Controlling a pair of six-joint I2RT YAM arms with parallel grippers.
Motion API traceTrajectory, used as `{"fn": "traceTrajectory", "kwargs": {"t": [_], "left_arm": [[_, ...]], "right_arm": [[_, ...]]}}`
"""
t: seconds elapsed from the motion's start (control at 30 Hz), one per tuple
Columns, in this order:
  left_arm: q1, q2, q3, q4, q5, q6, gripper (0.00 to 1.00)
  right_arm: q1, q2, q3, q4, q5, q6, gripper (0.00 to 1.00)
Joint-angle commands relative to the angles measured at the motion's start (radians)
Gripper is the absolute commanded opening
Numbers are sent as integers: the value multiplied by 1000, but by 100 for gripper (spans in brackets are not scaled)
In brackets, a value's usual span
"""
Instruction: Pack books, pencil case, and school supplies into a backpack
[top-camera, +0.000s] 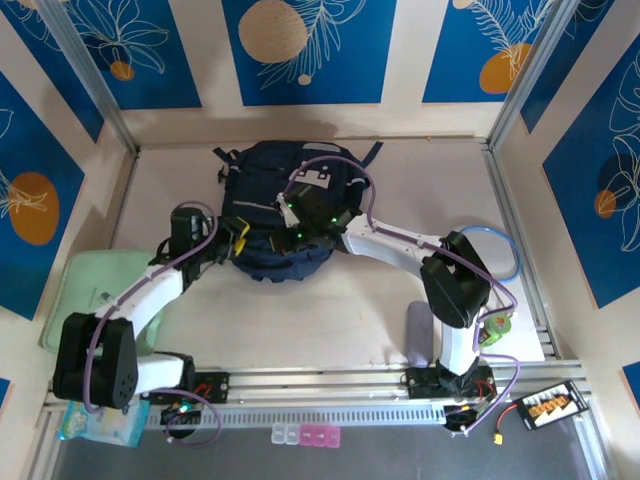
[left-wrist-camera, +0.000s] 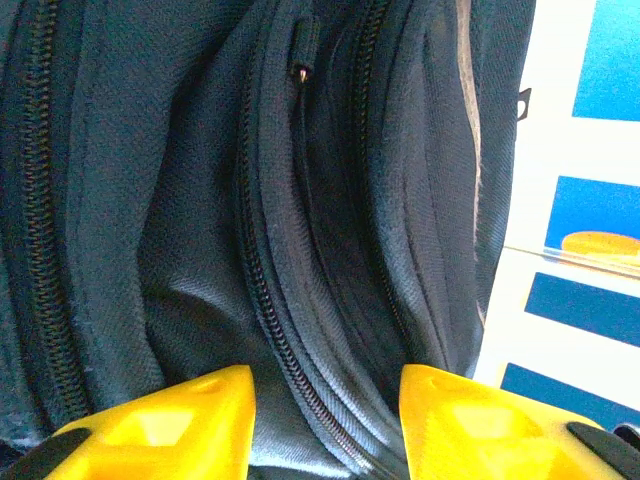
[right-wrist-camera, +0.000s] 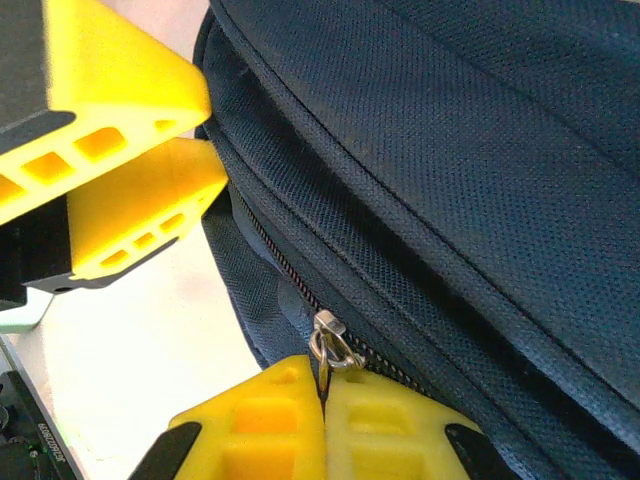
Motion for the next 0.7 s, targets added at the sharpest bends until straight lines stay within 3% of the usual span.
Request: {"fn": "traceTrajectory", "kwargs": {"t": [0.0,0.33,0.67], "left_arm": [[-17,24,17,53,8,-23,40],[-64,27,-16,6,-86,-18,39],[-77,108,57,-6,-78,56,12]], "right_arm": [[13,0,30,22,-24,-7,0],[14,-4,22,21,-15,7,0],[17,-32,-21,-16,52,20,0]]}}
